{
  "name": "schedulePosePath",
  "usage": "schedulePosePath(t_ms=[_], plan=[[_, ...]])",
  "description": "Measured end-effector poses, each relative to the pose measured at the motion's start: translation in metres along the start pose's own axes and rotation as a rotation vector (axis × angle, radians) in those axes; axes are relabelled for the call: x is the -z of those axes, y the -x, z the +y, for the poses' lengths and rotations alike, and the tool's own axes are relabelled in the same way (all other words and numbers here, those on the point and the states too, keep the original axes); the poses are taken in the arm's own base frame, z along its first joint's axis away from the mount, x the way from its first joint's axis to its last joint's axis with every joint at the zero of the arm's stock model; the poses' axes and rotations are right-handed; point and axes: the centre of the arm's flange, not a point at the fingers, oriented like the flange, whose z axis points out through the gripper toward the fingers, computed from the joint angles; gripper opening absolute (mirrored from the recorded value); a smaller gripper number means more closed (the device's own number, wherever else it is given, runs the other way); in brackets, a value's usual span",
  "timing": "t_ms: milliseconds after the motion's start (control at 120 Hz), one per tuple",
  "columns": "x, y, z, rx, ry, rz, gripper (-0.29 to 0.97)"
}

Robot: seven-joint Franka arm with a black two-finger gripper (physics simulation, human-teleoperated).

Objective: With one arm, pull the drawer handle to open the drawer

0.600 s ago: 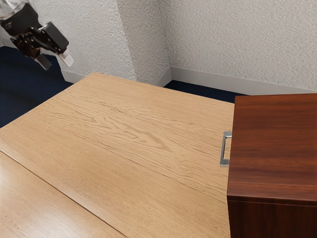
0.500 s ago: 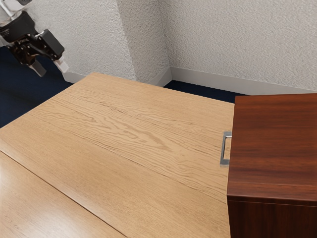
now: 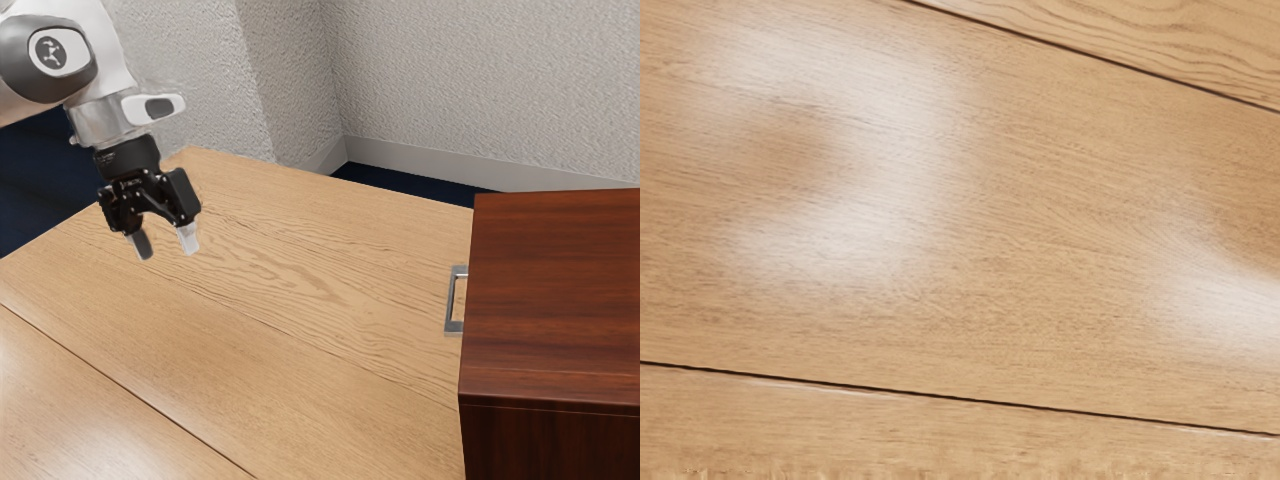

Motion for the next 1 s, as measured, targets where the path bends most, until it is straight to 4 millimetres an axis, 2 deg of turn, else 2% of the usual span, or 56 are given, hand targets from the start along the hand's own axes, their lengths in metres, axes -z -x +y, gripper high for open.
schedulePosePath(t_ms=[67,133,292,350,417,583,667,750,925,1000], plan=[[-0.015,-0.003,-0.012,0.029,0.059,0.000,0.64],[-0.018,-0.007,-0.016,0.044,0.120,0.031,0.64],[-0.012,-0.022,0.001,0.038,0.188,0.148,0.65],[-0.016,-0.029,0.019,0.016,0.193,0.172,0.65],[-0.023,-0.034,0.048,-0.026,0.197,0.184,0.65],[-0.065,-0.041,0.133,-0.128,0.230,0.159,0.64],[-0.080,-0.040,0.157,-0.140,0.253,0.152,0.64],[-0.084,-0.043,0.159,-0.120,0.271,0.167,0.64],[-0.081,-0.053,0.137,-0.042,0.315,0.207,0.62],[-0.083,-0.055,0.137,-0.027,0.328,0.220,0.62]])
